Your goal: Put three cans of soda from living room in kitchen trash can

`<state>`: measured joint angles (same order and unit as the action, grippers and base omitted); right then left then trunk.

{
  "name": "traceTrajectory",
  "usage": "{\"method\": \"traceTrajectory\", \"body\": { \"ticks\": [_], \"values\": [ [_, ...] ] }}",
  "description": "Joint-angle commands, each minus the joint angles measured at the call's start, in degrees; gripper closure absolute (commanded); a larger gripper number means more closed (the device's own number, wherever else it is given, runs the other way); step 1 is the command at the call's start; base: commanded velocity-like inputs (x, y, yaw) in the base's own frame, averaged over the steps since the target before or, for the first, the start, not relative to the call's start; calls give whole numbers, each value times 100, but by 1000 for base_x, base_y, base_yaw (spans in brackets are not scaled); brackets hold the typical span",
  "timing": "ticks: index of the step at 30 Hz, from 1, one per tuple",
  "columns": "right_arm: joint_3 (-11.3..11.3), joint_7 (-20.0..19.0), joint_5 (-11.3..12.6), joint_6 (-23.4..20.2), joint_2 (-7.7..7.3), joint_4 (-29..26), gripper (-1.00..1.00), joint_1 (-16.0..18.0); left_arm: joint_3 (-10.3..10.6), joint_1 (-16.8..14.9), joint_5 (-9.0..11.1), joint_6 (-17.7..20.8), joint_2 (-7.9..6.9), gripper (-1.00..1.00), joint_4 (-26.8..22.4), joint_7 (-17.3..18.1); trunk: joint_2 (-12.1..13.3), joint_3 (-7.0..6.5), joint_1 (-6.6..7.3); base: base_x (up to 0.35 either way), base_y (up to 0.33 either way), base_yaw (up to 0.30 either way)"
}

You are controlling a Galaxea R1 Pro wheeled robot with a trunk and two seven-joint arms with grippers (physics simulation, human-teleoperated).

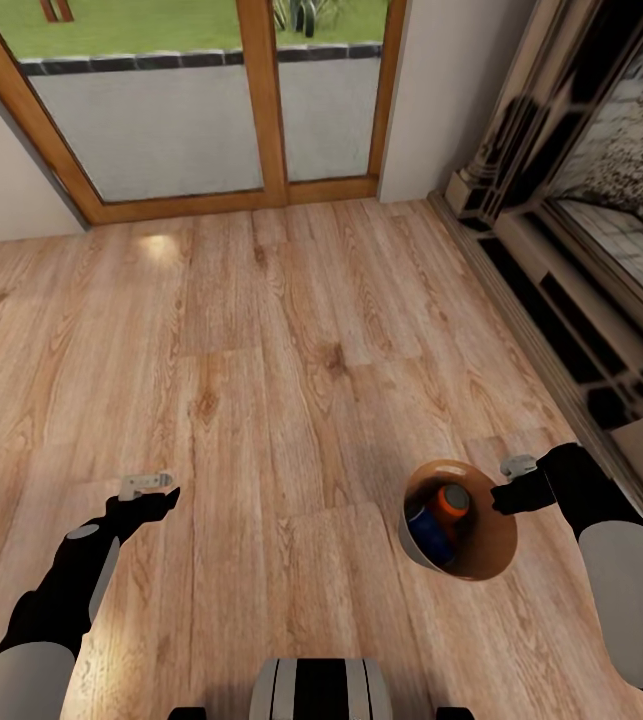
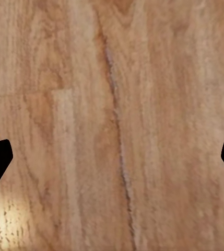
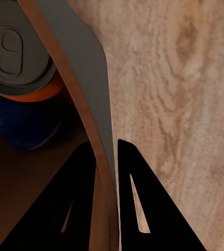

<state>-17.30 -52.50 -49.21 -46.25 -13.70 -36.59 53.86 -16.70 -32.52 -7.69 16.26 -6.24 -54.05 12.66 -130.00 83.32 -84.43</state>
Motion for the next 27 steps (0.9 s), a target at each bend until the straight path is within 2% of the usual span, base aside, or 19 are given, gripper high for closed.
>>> {"method": "traceTrajectory", "body": {
  "ticks": [1, 11, 21, 27],
  "values": [
    [-1, -23, 63, -51, 0, 2, 100, 1, 0, 0, -4, 0, 0, -100, 0, 0, -42, 18, -22, 0, 0, 0],
    [-1, -23, 69, -51, 6, 2, 100, 1, 0, 0, -20, -113, 0, -100, 5, 0, -82, 36, -44, 0, 0, 0],
    [-1, -20, 69, -51, 1, 2, 100, 1, 0, 0, -70, -149, -8, -100, 208, 0, -483, 216, -263, 0, 0, 0],
    [-1, -15, 69, -48, 0, 2, 100, 1, 0, 0, -21, -160, -7, -100, 243, 0, -483, 216, -263, 0, 0, 0]
  ]
}}
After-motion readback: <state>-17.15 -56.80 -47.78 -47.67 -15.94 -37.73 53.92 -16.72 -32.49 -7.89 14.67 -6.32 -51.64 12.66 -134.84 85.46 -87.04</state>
